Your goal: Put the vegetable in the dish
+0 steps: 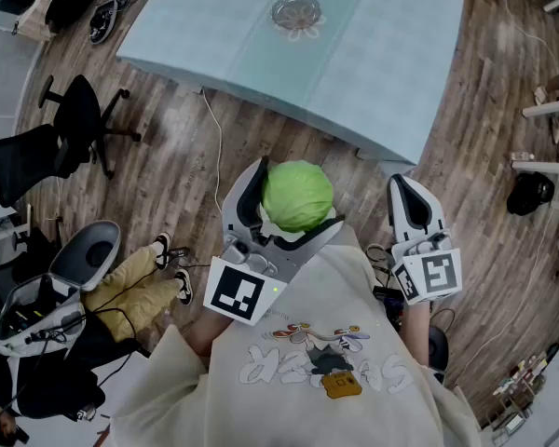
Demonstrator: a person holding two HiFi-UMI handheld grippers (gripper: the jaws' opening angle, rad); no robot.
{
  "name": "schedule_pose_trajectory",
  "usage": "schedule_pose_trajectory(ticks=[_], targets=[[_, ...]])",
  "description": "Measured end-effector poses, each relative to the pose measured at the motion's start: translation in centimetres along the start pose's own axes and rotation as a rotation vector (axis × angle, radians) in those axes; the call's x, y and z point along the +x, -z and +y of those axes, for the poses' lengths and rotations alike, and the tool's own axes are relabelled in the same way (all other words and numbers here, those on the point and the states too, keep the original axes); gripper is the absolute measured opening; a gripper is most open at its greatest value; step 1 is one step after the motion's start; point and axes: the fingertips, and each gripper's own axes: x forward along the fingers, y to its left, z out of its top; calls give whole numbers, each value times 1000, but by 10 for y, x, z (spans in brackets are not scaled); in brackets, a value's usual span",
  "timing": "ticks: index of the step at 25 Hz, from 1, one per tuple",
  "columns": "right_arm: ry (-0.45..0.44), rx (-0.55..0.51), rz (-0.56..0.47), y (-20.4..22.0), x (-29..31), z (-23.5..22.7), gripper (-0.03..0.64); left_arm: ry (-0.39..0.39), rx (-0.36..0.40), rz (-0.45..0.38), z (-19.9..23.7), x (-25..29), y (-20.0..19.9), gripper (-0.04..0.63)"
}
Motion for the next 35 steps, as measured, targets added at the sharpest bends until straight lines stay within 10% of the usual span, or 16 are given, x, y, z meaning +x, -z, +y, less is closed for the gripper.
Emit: schedule_pose_trajectory(ticks=[23, 35], targets=[[53, -40, -17, 10, 20, 229, 23, 71, 25, -35, 76, -203, 39, 528], [72, -65, 9, 4, 35, 254, 23, 72, -56, -47, 105, -215, 41, 528]])
